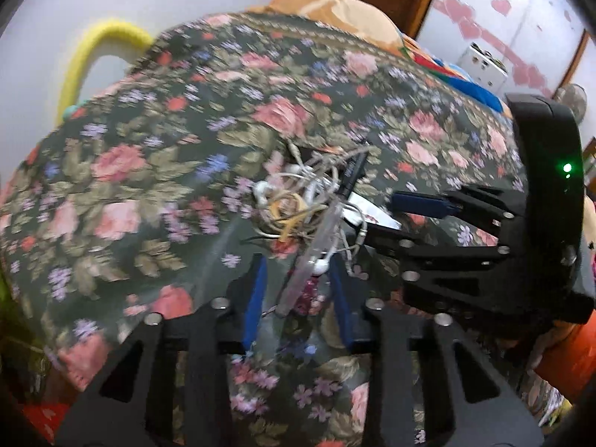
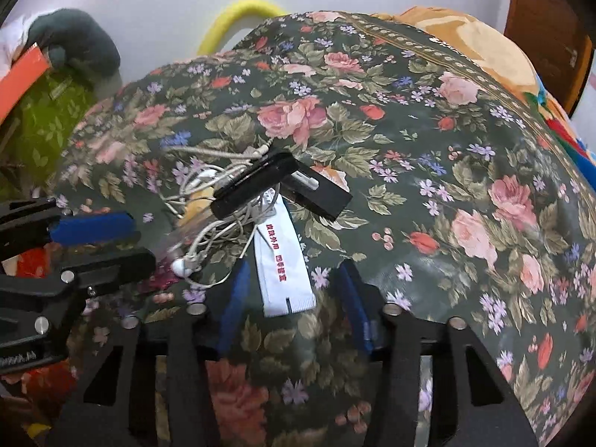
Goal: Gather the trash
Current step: 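Grasp the clear pen with the left tool while the right tool grasps the white tube, then carry pen and white tube over the white bin and open both tools, then move both open tools back over the remaining bed items, then grasp the purple charm with the left tool while the right tool grasps the black flash drive, then carry charm and flash drive over the white bin and open both tools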
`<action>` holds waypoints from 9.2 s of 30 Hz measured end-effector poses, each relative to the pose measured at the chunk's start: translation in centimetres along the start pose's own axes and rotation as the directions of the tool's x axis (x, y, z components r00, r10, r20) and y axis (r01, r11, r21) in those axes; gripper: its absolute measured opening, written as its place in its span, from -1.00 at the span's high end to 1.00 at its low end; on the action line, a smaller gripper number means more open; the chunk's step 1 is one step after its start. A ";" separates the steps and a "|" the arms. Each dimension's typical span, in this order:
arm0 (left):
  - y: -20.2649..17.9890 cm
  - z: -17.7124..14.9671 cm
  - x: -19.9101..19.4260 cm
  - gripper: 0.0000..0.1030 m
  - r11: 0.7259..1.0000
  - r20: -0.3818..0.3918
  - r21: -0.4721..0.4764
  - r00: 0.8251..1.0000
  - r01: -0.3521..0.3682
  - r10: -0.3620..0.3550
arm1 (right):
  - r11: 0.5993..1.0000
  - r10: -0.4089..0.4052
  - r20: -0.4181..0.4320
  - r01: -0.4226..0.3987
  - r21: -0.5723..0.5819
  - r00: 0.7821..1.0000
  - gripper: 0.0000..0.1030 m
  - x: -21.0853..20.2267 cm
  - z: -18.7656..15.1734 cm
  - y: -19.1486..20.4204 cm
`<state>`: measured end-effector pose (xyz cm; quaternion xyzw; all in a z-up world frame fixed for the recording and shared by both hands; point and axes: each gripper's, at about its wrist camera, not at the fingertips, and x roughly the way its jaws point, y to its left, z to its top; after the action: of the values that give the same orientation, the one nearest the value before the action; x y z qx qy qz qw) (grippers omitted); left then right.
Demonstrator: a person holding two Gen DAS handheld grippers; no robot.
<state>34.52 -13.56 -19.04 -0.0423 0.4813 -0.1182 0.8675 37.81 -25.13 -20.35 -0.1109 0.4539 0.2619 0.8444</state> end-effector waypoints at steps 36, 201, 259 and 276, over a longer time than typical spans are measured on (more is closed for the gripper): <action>-4.7 -5.4 -1.2 0.86 0.999 -0.093 -0.023 0.995 -0.033 0.031 | 0.978 -0.001 -0.001 0.001 0.210 1.000 0.20 -5.3 -4.5 -3.9; -1.2 -2.2 0.8 0.27 0.990 -0.019 0.028 0.990 -0.140 0.141 | 0.988 0.054 -0.020 -0.057 -0.144 0.998 -0.15 2.2 4.5 -3.6; -3.3 -3.3 0.6 0.63 0.990 -0.079 0.039 0.987 -0.137 0.140 | 0.979 -0.032 0.034 0.025 0.204 0.999 0.56 -8.6 -5.4 -2.1; -0.7 -4.3 -11.2 0.63 0.988 0.031 -0.111 0.993 -0.110 0.114 | 0.985 -0.027 0.109 0.008 0.174 0.994 0.56 -14.1 -3.7 3.6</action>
<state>25.08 -11.31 -11.95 -0.0647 0.4726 -0.0423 0.8779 26.84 -28.53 -10.61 -0.0266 0.4265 0.2199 0.8770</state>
